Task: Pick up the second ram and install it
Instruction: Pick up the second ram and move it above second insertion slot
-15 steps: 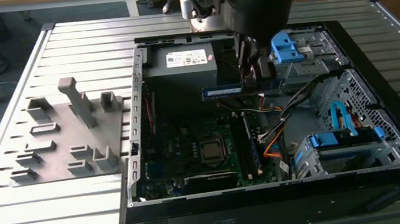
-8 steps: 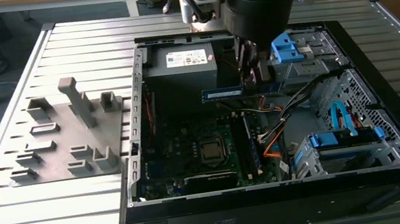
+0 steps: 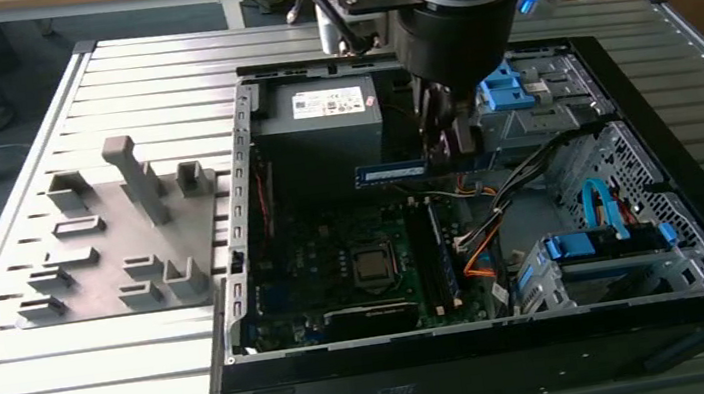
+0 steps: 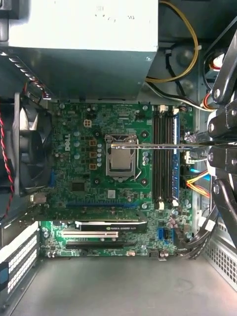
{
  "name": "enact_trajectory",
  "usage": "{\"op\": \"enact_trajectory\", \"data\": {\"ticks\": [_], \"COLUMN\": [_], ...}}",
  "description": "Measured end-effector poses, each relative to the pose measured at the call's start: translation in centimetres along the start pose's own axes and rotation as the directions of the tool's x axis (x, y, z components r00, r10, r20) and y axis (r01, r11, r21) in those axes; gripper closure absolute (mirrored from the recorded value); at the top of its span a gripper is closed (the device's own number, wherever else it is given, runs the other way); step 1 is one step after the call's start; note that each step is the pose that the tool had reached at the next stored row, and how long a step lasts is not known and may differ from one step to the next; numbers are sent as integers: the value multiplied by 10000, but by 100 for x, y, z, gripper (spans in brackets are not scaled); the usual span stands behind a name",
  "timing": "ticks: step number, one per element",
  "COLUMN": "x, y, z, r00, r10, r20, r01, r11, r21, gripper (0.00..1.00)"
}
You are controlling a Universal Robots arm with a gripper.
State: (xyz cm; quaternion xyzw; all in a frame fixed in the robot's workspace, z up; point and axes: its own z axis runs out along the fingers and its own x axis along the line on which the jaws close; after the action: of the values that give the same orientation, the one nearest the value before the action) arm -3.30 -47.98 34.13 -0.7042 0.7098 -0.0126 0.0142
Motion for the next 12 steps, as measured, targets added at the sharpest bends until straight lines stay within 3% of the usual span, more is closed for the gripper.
{"op": "enact_trajectory", "data": {"ticks": [12], "x": [136], "y": [44], "z": [169], "r00": [10000], "r10": [1], "r20": [7], "r01": [-1], "r11": [10000], "r21": [0], "gripper": [86]}}
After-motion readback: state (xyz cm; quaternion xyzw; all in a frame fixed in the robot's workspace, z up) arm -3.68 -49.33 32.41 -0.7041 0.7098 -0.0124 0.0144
